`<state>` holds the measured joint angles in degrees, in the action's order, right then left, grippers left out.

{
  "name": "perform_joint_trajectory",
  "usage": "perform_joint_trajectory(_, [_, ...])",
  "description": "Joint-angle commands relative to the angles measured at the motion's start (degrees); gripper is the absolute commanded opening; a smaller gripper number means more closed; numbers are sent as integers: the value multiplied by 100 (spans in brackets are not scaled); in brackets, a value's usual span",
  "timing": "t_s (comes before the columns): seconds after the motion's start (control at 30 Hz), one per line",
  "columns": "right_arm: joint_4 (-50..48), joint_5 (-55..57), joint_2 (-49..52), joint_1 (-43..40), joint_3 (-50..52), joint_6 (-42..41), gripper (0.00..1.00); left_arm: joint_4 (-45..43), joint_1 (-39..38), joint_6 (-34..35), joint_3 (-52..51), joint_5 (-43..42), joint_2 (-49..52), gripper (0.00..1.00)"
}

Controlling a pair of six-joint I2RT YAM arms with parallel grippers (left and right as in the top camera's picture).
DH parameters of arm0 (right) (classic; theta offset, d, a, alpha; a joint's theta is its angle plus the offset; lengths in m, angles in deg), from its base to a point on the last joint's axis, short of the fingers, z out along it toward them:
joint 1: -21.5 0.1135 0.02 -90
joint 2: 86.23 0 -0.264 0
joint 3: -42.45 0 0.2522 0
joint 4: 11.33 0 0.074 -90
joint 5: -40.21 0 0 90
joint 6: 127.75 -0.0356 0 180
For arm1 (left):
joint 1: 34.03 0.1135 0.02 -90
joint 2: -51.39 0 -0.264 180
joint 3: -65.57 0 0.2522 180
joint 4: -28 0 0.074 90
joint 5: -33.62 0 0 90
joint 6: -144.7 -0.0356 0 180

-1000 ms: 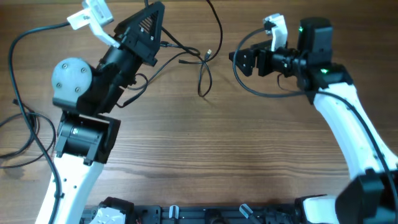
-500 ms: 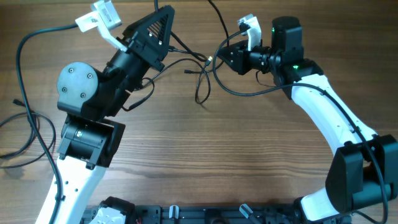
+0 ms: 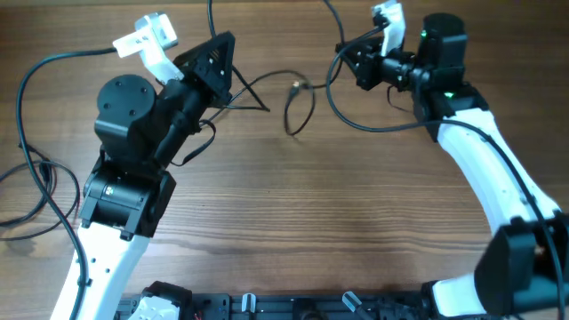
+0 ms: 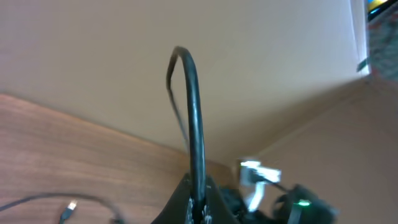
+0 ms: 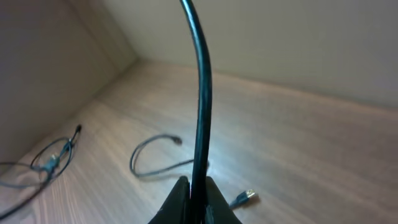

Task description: Untangle cables

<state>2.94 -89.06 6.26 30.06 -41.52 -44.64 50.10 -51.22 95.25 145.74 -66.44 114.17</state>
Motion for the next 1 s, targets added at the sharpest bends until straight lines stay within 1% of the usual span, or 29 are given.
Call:
perform_joint_trajectory(0.0, [-92, 667, -704, 4, -66, -39, 7, 313, -7, -136, 35, 52, -11, 4])
perform_joint_trajectory(0.2, [129, 496, -1178, 33, -66, 256, 6, 474, -79, -131, 35, 52, 155, 4])
perform_joint_trajectory(0.37, [190, -693, -1172, 151, -66, 173, 6, 236, -240, -111, 35, 52, 308, 4])
perform_joint_trajectory(0.43, [195, -855, -1172, 319, -66, 74, 6, 175, -372, -114, 35, 52, 378, 4])
perform_joint_trajectory(0.57, [214, -1185, -1172, 647, -63, 170, 6, 107, -413, -111, 35, 55, 448, 4])
perform_joint_trajectory(0.67, [201, -1185, -1172, 896, -63, 243, 6, 90, -431, -111, 35, 52, 450, 11])
perform_joint_trajectory(0.73, [208, -1182, -1169, 1019, -63, 243, 6, 101, -431, -111, 35, 52, 452, 13])
perform_joint_trajectory(0.77, [208, -1180, -1169, 1073, -63, 243, 6, 111, -431, -111, 35, 52, 450, 13])
perform_joint_trajectory(0.8, [205, -1180, -1169, 1119, -63, 243, 6, 114, -431, -114, 35, 52, 450, 7])
perform_joint_trajectory(0.83, [205, -1180, -1169, 1145, -63, 240, 6, 118, -431, -114, 35, 52, 450, 4])
perform_joint_trajectory(0.97, [212, -1178, -1169, 1252, -61, 223, 6, 111, -428, -114, 35, 57, 452, 4])
